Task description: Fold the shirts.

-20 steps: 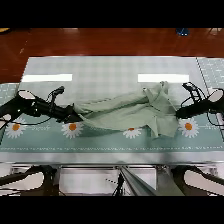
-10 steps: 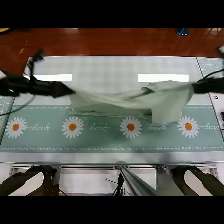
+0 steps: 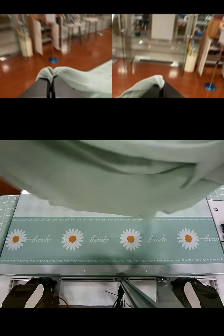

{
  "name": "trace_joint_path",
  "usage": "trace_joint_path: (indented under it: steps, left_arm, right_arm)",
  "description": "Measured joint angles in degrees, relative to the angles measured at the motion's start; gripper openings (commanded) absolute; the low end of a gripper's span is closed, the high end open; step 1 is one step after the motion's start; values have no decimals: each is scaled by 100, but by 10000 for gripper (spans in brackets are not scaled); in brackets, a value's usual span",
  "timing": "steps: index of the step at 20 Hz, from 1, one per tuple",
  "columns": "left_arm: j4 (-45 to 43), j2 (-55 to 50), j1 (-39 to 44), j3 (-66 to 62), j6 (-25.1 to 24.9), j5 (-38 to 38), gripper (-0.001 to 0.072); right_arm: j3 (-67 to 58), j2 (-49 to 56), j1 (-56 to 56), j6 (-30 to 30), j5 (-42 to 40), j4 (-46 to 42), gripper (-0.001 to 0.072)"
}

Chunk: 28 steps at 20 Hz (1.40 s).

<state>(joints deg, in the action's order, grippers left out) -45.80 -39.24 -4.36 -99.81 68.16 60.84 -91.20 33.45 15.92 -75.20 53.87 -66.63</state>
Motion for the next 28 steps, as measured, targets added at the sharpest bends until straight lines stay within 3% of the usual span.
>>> trace_joint_path:
  steps: [3, 7, 11, 14, 20, 24, 28]
  left_arm:
    - [-734, 573, 0, -317, 640, 157, 27]
    - [-1482, 968, 0, -446, 1316, 1414, 27]
    - [-1952, 1014, 0, -476, 1646, 2522, 27]
    - [-2063, 970, 0, -487, 1753, 2822, 27]
    - [-1912, 852, 0, -308, 1823, 3023, 27]
    - [-1843, 649, 0, 564, 1825, 3012, 28]
    - [-1788, 157, 7, 1821, 1733, 2258, 28]
  right_arm:
    - [-715, -177, 0, -463, 437, -404, 23]
    - [-1248, -247, 0, -739, 1506, -1008, 23]
    - [-1408, -186, 0, -767, 2457, -1768, 23]
    - [-1443, -20, 0, -680, 2861, -1902, 23]
    - [-1460, 525, 0, -566, 3475, -1281, 22]
    - [-1460, 1392, 0, -573, 3858, -927, 23]
    - [-1460, 2736, -7, -586, 3908, -557, 23]
